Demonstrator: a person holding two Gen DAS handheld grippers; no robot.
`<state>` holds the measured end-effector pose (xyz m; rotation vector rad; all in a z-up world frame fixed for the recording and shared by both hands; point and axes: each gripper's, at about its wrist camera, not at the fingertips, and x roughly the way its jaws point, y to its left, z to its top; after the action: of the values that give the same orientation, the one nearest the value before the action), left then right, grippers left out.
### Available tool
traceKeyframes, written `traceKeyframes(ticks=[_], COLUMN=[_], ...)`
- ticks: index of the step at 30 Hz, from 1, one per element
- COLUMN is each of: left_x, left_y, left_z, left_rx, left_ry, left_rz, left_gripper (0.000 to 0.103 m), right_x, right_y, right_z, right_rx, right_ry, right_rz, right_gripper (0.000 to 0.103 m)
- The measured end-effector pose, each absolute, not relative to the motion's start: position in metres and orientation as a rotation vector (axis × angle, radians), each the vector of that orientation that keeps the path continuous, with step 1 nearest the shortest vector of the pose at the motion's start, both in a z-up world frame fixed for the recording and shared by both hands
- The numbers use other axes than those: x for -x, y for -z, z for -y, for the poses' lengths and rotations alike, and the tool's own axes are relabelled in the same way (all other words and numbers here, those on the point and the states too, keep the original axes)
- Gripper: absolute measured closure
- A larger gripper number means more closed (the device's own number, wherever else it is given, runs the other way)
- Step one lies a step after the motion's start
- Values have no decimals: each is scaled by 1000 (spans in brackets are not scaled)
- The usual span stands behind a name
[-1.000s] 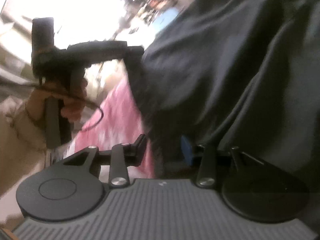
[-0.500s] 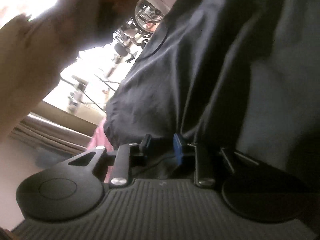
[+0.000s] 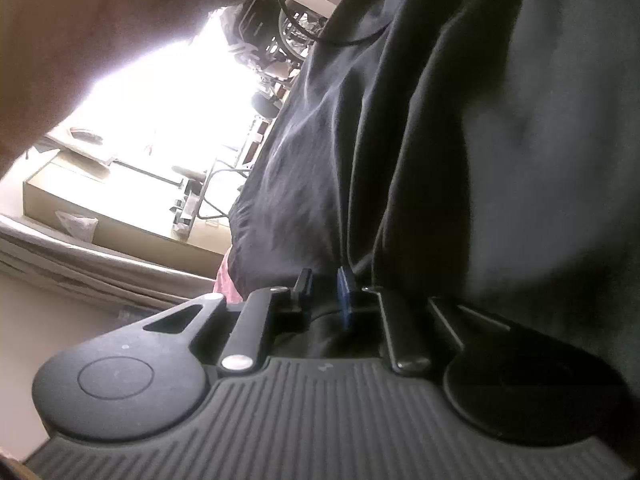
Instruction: Fold clothes
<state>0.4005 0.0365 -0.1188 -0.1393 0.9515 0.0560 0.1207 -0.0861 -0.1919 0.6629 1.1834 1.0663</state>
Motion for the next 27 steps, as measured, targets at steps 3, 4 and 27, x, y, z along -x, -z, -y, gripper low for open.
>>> traceKeyframes(ticks=[3,4,27], left_x=[-397,-395,-147], left_y=[104,96,20], left_z=[-46,-49,-157], left_rx=[205,214,218], left_ry=[-87,-98,-234], left_rz=[-921,-904,-1019], left_gripper=[97,95,82], right_x=[-120,-119,-112], right_y=[195,196,169], right_z=[82,79,83], right_rx=[-669,-670,-735], right_ry=[-1063,-1061,-1073], right_rz=[-1187,-1188,-1143], right_gripper=[95,96,86])
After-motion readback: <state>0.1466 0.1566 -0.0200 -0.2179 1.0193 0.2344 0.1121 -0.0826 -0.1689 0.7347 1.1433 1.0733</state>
